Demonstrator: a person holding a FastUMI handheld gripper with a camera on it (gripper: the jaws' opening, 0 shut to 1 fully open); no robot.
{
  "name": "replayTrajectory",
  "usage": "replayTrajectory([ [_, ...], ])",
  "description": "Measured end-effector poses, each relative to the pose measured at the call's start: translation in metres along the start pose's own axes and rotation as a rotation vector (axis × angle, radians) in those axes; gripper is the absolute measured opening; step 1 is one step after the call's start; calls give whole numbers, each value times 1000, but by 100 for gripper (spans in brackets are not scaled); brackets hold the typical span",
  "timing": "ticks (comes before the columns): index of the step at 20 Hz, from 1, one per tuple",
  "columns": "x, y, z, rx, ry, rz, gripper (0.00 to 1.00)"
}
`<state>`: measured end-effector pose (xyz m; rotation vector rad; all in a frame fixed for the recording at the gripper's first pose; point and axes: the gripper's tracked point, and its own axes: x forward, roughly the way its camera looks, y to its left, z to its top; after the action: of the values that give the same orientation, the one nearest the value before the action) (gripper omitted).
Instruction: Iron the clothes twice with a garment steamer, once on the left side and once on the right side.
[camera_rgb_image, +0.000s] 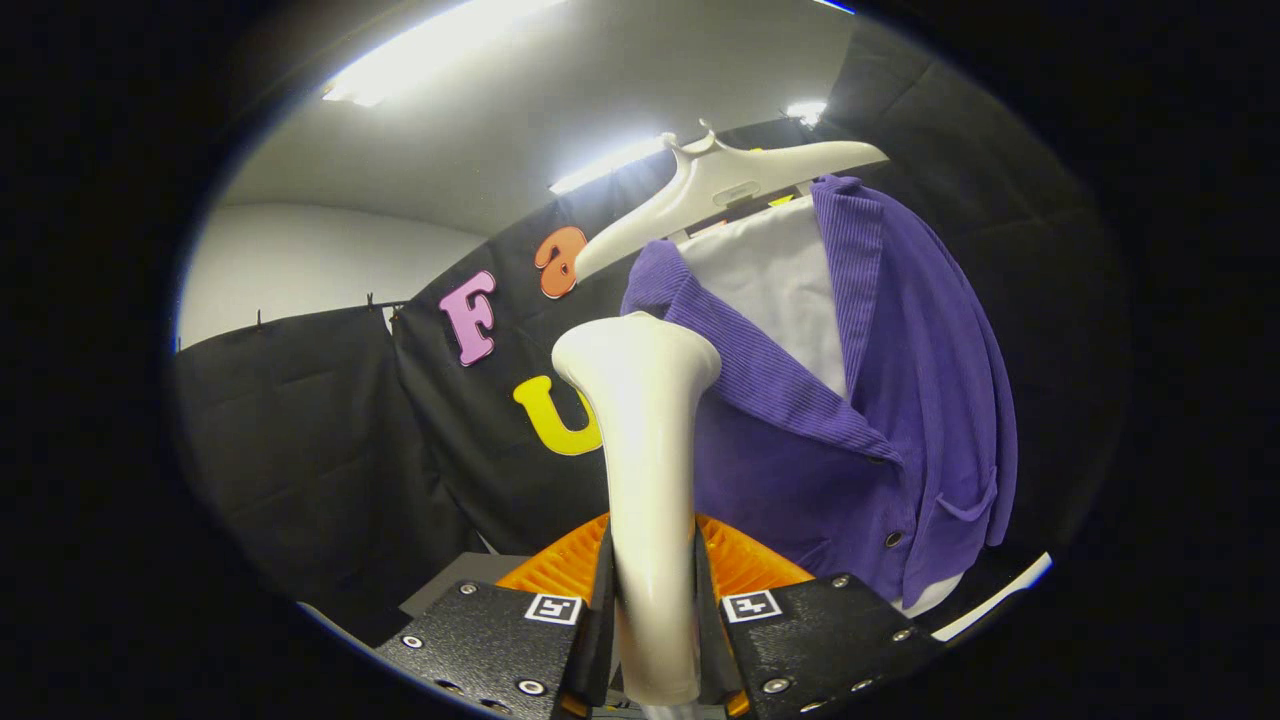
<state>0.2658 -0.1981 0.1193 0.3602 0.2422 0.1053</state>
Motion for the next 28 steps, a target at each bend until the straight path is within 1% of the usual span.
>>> replayTrajectory([
  [4,12,-23,-29,8,53,-47,37],
  [8,14,-46,-71,28,137,-87,37],
  [17,0,-104,-160,110,280,-209,37],
  [20,-8,-121,-184,131,297,-256,37],
  [28,-15,-141,-270,165,423,-307,37],
])
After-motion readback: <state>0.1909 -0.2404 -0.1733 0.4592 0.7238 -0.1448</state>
